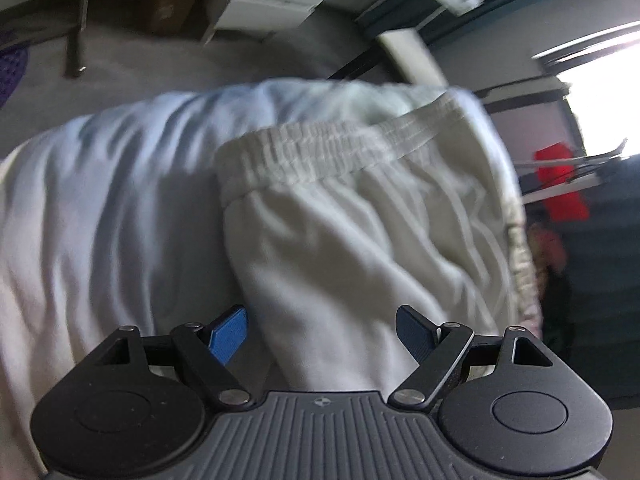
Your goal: Fold clothes
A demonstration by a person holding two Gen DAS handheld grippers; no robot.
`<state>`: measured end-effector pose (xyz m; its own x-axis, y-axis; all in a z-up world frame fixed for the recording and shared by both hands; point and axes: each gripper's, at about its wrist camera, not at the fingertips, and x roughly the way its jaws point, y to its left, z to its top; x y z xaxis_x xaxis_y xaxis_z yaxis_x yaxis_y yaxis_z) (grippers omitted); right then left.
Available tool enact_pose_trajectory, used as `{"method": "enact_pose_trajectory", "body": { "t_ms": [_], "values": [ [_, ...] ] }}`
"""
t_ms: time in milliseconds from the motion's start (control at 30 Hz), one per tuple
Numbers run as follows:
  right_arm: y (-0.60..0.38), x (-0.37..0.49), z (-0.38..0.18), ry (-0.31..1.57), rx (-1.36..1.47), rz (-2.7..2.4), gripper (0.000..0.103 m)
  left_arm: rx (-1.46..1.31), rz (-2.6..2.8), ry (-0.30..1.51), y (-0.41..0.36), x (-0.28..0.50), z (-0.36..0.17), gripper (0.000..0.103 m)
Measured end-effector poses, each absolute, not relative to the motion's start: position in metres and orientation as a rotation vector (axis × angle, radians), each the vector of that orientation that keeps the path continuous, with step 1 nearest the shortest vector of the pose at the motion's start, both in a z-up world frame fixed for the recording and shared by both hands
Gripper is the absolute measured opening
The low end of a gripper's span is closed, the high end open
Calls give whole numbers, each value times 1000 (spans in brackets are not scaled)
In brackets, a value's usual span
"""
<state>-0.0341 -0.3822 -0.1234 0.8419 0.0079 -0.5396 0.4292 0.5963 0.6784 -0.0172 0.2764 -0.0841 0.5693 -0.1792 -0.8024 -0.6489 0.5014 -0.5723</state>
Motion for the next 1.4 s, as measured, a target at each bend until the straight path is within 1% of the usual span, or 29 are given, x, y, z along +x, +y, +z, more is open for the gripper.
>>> {"method": "enact_pose_trajectory", "body": {
  "t_ms": [200,333,433,567,700,767,833,867,933,1000,1100,1167,1200,1267,1367,1400],
  "values": [
    [-384,-34,-125,536,923,-264,87,-960,395,1049,274,10,-108,84],
    [-387,-35,-127,533,934,-274,87,-924,364,944,270,4,-96,84],
    [-390,-37,-128,529,944,-286,87,-896,337,859,266,-2,-86,73],
    [-396,-39,-129,522,954,-311,87,-858,302,746,261,-9,-73,72],
    [-404,-43,-130,519,952,-356,87,-894,362,850,263,2,-89,72],
    [-412,-50,-128,506,948,-402,86,-917,386,885,268,5,-100,69],
    [-422,-61,-128,480,955,-479,86,-938,406,914,272,7,-109,72],
    [-427,-68,-129,467,964,-528,86,-942,404,913,272,7,-110,73],
    [-437,-80,-133,454,988,-616,86,-947,395,905,273,5,-108,74],
    [-445,-92,-139,447,1018,-702,87,-957,391,893,275,3,-108,71],
    [-451,-100,-146,445,1050,-766,88,-973,377,859,277,-3,-104,61],
    [-452,-99,-148,446,1059,-752,87,-978,369,832,277,-5,-101,45],
    [-452,-97,-148,452,1059,-736,87,-980,365,819,277,-5,-99,41],
    [-451,-95,-149,463,1061,-707,87,-986,350,794,278,-8,-97,20],
    [-455,-95,-148,470,1093,-639,87,-986,338,762,277,-12,-91,13],
    [-459,-98,-147,464,1119,-591,87,-978,337,754,275,-12,-89,12]
  ]
}}
